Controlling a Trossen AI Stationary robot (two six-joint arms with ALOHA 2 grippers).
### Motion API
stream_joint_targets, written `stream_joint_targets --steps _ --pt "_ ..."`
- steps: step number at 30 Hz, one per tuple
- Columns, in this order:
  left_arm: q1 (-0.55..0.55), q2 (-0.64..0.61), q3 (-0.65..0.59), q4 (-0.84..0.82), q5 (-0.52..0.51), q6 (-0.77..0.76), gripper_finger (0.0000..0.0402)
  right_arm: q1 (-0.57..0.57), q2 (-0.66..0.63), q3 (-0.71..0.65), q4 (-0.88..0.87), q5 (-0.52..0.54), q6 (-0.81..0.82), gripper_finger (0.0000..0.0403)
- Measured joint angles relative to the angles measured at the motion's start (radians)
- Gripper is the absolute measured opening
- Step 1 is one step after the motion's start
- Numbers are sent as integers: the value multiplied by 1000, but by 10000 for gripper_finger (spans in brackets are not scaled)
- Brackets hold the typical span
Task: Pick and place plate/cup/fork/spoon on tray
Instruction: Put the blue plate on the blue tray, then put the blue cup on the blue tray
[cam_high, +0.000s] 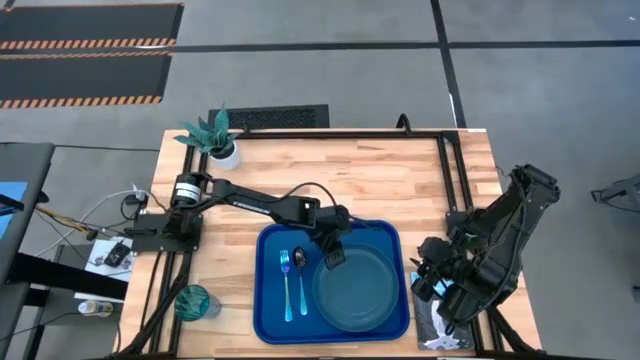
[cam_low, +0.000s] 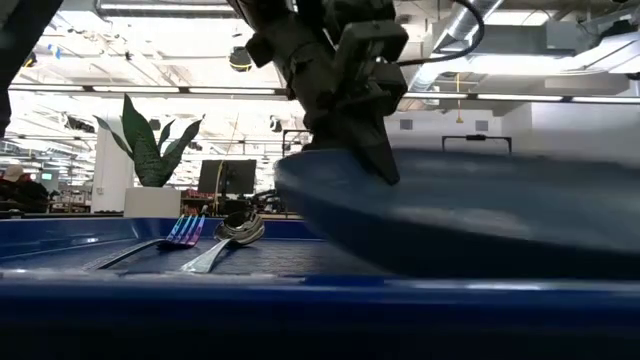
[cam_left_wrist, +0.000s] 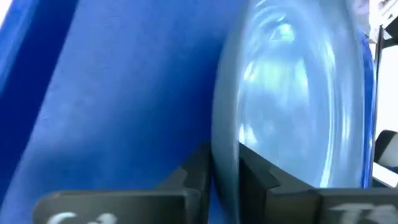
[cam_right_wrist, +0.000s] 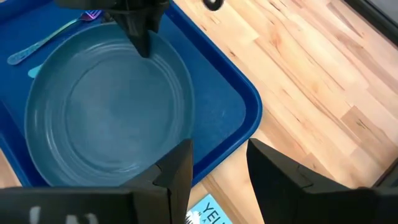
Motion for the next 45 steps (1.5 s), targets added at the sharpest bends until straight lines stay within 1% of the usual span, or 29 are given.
stream_joint_targets --steps 3,6,11,17,26,29,37,39,42,45 --pt "1 0 0 33 2 7 70 0 0 0 -1 0 3 171" --pt "-1 0 0 67 5 13 107 1 0 0 0 0 3 171" --pt "-1 -2 0 81 47 13 162 1 0 0 -1 0 3 173" --pt "-1 -2 0 89 36 33 198 1 0 0 0 1 11 169" --pt "-1 -3 0 152 34 47 260 -1 0 0 1 1 22 169" --pt "-1 -3 0 150 33 51 269 -1 0 0 1 1 30 169" --pt "14 -4 2 130 55 65 271 -1 0 0 2 4 33 168" --pt "30 -12 19 65 78 82 271 -1 0 0 2 5 39 168" --pt "56 -41 89 -45 85 134 271 -1 0 0 2 5 41 168" --pt "78 -89 182 -216 71 225 271 -6 0 0 3 7 41 168"
